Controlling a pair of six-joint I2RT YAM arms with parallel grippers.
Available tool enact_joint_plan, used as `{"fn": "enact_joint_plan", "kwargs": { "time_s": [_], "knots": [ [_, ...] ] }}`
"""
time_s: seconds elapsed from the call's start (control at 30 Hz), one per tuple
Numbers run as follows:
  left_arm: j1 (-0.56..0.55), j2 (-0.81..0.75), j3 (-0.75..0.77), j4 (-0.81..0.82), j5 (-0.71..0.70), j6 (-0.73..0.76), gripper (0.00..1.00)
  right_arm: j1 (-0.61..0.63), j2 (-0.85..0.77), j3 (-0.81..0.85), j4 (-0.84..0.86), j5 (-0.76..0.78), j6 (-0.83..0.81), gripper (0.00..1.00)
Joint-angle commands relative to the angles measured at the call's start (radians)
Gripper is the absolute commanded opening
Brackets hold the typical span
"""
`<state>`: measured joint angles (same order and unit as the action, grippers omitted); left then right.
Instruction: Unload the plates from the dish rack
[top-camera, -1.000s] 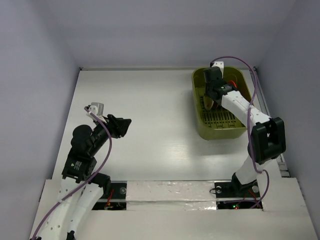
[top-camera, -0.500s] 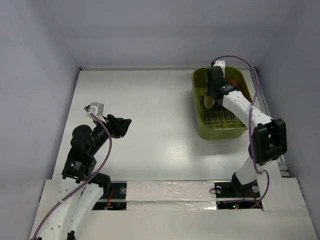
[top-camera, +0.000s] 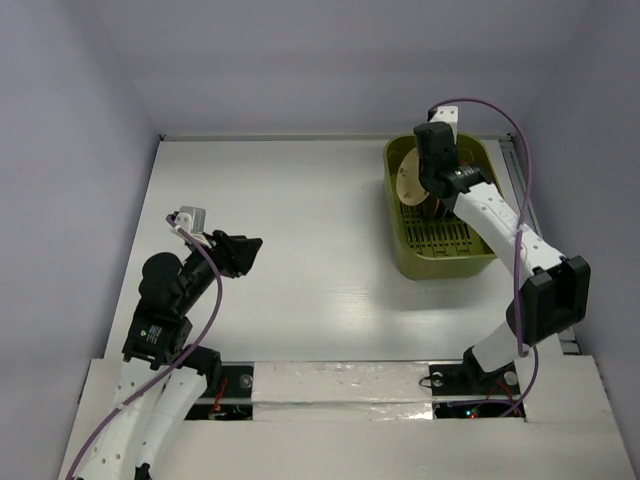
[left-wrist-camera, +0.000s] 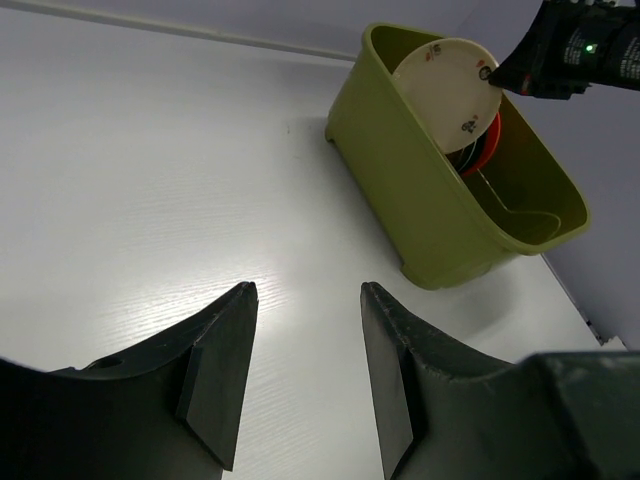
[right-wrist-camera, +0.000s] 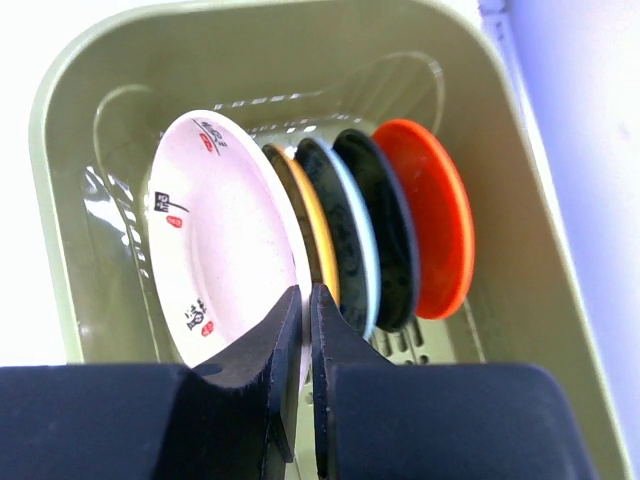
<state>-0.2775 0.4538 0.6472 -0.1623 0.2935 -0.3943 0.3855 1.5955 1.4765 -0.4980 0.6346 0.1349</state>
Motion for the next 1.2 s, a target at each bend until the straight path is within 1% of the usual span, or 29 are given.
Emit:
{"fn": "enact_joint_plan", "kwargs": {
  "time_s": [0.0,0.1,0.17,0.23,0.33,0.37,0.4,0.43,0.47,0.53,0.57,0.6,0.67,0.7,0.8,0.87,1.03,1.17],
  "knots": [
    [0.008,-0.012,-0.012,0.044,0.016,0.005,0.43,0.022,-0.107,0.068,-0.004,0.080,-0.012,0.00],
    [0.008,-0.010,-0.012,0.044,0.016,0.002,0.43,0.032,-0.170,0.093,-0.034,0.117,-0.001,0.00],
    [0.008,-0.010,-0.012,0.043,0.016,0.002,0.43,0.068,-0.206,0.108,-0.045,0.129,-0.001,0.00],
    [0.008,-0.012,-0.012,0.044,0.019,0.002,0.42,0.093,-0.259,0.108,-0.042,0.110,0.009,0.00],
    [0.017,-0.012,-0.011,0.044,0.018,0.002,0.42,0.171,-0.307,0.081,0.002,-0.013,0.051,0.00],
    [0.027,-0.015,-0.009,0.044,0.018,0.002,0.42,0.199,-0.310,0.065,0.054,-0.063,0.061,0.00],
    [0.027,-0.017,-0.011,0.041,0.013,0.002,0.42,0.260,-0.305,0.038,0.082,-0.088,0.084,0.00],
    [0.027,-0.017,-0.009,0.040,0.010,0.002,0.42,0.286,-0.295,0.028,0.107,-0.113,0.098,0.00],
    [0.027,-0.020,-0.008,0.040,0.009,0.002,0.42,0.311,-0.252,0.019,0.134,-0.145,0.112,0.00],
    [0.027,-0.020,-0.008,0.038,0.003,0.002,0.41,0.366,-0.189,0.016,0.203,-0.271,0.167,0.00],
    [0.027,-0.020,-0.009,0.035,0.001,0.002,0.41,0.383,-0.119,0.018,0.252,-0.371,0.187,0.00],
    [0.027,-0.020,-0.008,0.035,-0.002,0.002,0.41,0.401,-0.086,0.019,0.284,-0.401,0.218,0.00],
    [0.027,-0.018,-0.008,0.035,-0.002,0.002,0.41,0.450,-0.019,0.037,0.326,-0.426,0.239,0.00],
    [0.027,-0.018,-0.008,0.035,-0.002,0.002,0.41,0.463,0.045,0.048,0.340,-0.431,0.256,0.00],
    [0.027,-0.015,-0.009,0.037,0.001,0.002,0.41,0.472,0.137,0.058,0.386,-0.481,0.296,0.00],
    [0.027,-0.015,-0.011,0.037,0.004,0.002,0.41,0.472,0.167,0.027,0.427,-0.496,0.311,0.00],
    [0.027,-0.015,-0.011,0.037,0.004,0.002,0.41,0.472,0.263,-0.034,0.466,-0.503,0.353,0.00],
    [0.027,-0.014,-0.011,0.038,0.004,0.002,0.41,0.472,0.317,-0.079,0.476,-0.472,0.368,0.00]
  ]
}}
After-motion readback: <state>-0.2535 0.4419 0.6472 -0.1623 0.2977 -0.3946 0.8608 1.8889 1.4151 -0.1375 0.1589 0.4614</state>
